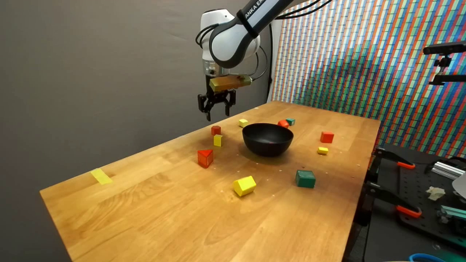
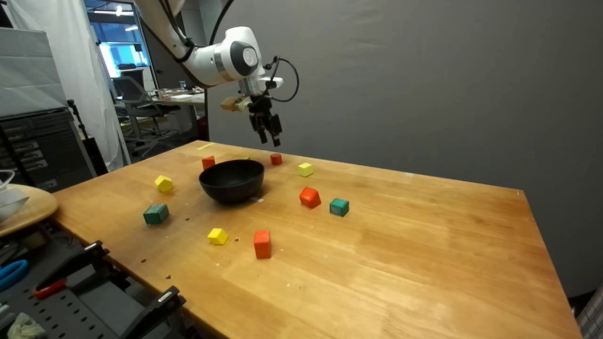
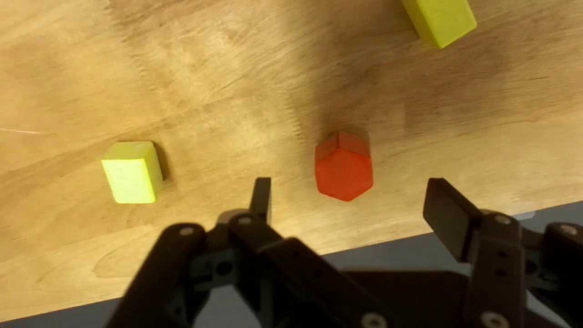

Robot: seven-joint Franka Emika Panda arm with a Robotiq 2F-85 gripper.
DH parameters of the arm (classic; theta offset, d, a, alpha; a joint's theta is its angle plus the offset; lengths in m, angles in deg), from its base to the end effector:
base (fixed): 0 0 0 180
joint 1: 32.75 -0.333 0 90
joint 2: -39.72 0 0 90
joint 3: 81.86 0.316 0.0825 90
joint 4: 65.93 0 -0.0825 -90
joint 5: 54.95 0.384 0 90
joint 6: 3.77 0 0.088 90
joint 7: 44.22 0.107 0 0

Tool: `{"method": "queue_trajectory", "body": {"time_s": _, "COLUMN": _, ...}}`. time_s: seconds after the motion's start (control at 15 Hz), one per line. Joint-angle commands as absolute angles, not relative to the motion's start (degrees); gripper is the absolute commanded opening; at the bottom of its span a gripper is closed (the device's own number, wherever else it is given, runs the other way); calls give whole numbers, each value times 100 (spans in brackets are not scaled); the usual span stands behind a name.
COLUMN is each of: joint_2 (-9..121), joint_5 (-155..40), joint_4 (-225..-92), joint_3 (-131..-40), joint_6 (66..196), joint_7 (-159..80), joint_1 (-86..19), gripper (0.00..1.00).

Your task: Take the blocks out of the bowl and place them on the table

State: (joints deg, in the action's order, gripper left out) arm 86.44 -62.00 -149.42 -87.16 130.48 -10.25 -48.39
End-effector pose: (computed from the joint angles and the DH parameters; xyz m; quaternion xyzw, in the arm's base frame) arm 0.7150 0.1413 0.2062 0.9852 -0.1480 0.0630 0.0592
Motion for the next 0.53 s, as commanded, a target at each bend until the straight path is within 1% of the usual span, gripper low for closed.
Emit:
{"method": "queue_trajectory", "body": {"time_s": 0.0, "joint_2": 8526, "joint_5": -6186, "joint_4": -15044, "joint_3": -8727, "joint_6": 13035, "joint_7": -1038, "joint_1": -4889, "gripper": 93}}
{"method": "queue_trajectory", "body": {"time_s": 0.07, "joint_2": 8400, "joint_5": -6195, "joint_4": -15162, "joint_3": -8719, "joint_6": 13035, "joint_7": -1036, "joint_1": -4915, "gripper": 99}}
{"method": "queue_trajectory", "body": {"time_s": 0.13, "joint_2": 8301, "joint_5": -6202, "joint_4": -15261, "joint_3": -8712, "joint_6": 13035, "joint_7": -1033, "joint_1": -4929, "gripper": 100}}
{"method": "queue_trajectory", "body": {"time_s": 0.27, "joint_2": 7948, "joint_5": -6223, "joint_4": -15847, "joint_3": -8673, "joint_6": 13280, "joint_7": -1122, "joint_1": -4928, "gripper": 100}}
{"method": "queue_trajectory", "body": {"time_s": 0.47, "joint_2": 7318, "joint_5": -6497, "joint_4": -16877, "joint_3": -8917, "joint_6": 13777, "joint_7": -791, "joint_1": -5134, "gripper": 100}}
